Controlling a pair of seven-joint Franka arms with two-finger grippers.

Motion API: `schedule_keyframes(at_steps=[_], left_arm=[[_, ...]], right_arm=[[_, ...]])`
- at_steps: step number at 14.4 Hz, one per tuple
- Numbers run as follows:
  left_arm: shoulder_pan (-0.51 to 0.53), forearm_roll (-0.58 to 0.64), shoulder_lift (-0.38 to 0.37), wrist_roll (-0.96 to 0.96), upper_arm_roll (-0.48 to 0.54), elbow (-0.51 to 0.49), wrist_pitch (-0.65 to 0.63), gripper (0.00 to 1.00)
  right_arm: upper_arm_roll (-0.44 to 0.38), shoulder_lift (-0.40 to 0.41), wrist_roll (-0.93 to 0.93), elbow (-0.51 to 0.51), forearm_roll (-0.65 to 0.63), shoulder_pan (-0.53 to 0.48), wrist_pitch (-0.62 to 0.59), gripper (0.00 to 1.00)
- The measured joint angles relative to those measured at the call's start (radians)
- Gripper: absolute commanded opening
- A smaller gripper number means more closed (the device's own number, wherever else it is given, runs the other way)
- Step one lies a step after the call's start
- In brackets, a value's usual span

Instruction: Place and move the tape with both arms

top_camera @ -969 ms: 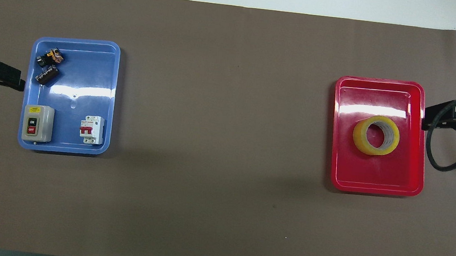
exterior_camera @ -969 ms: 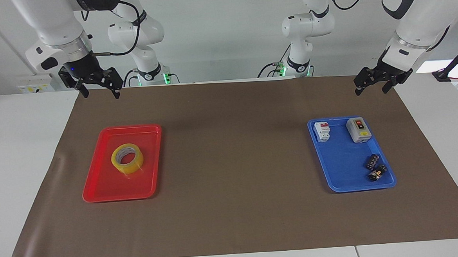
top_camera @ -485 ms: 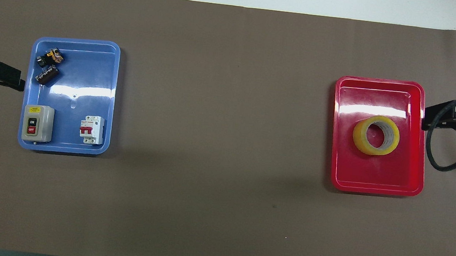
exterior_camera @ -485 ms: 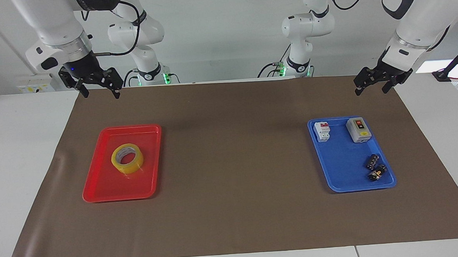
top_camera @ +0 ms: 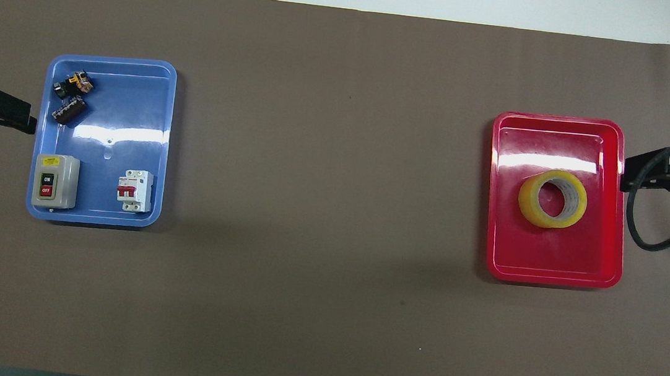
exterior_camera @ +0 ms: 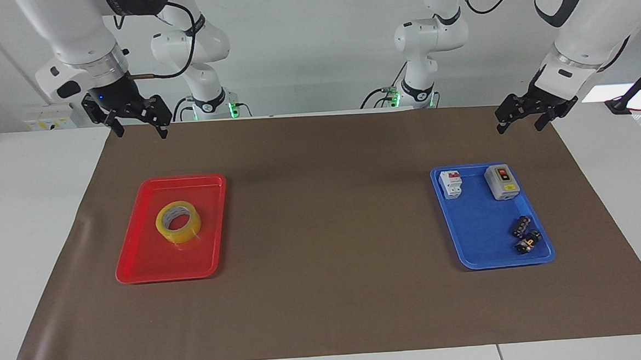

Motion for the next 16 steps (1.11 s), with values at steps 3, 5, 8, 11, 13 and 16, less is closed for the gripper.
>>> schedule_keyframes(at_steps=[3, 5, 8, 11, 13, 16], left_arm=[[0.000, 0.000, 0.000, 0.000, 0.000, 0.000, 0.000, 1.00], [0.000, 0.000, 0.000, 0.000, 0.000, 0.000, 0.000, 1.00], [0.000, 0.000, 0.000, 0.000, 0.000, 0.000, 0.000, 1.00], [0.000, 0.000, 0.000, 0.000, 0.000, 0.000, 0.000, 1.00], [0.000, 0.000, 0.000, 0.000, 0.000, 0.000, 0.000, 1.00], [0.000, 0.000, 0.000, 0.000, 0.000, 0.000, 0.000, 1.00]], right_arm=[[-0.001, 0.000, 0.000, -0.014, 0.000, -0.001, 0.021, 1.00], [-0.001, 0.000, 0.000, -0.018, 0.000, -0.001, 0.030, 1.00], [-0.001, 0.000, 0.000, -0.018, 0.000, -0.001, 0.030, 1.00], [-0.001, 0.000, 0.000, -0.018, 0.000, -0.001, 0.030, 1.00], [-0.001, 0.000, 0.000, -0.016, 0.000, -0.001, 0.029, 1.00], [-0.001, 0.000, 0.000, -0.008, 0.000, -0.001, 0.018, 1.00]])
